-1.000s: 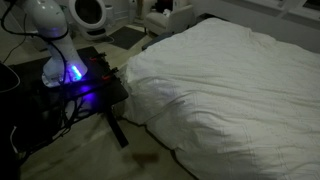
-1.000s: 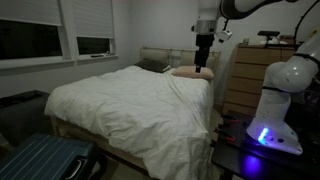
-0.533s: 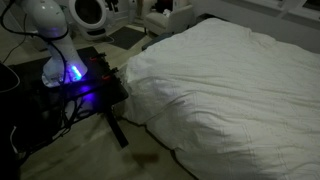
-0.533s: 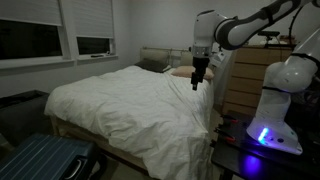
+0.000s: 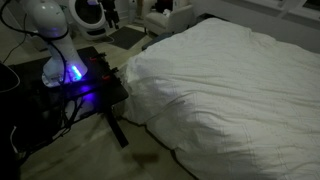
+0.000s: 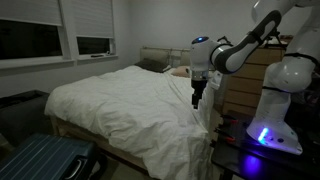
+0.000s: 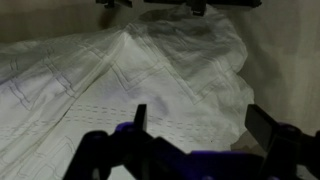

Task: Uncover the beddings on the bottom right corner of the bed

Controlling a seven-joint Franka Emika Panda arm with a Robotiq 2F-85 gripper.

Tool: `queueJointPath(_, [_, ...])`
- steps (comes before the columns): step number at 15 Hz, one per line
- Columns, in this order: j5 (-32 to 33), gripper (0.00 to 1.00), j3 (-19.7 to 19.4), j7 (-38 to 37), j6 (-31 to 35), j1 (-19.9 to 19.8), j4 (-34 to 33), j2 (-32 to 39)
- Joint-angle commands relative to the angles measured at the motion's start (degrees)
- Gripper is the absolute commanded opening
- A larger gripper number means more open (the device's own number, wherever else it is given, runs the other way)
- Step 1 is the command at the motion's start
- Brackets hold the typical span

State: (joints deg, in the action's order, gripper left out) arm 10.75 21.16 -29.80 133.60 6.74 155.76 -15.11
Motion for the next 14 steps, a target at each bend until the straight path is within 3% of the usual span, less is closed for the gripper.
queueJointPath(1, [7.0,1.0,0.6,-5.5,4.0,-0.6,-0.8,7.5])
queueJointPath(8, [21.6,1.0,-3.4,-18.1,5.5,2.7,-3.1,19.3])
queueJointPath(14, [33.7,1.0,-9.0,-34.1,8.1,7.6,-5.8,25.9])
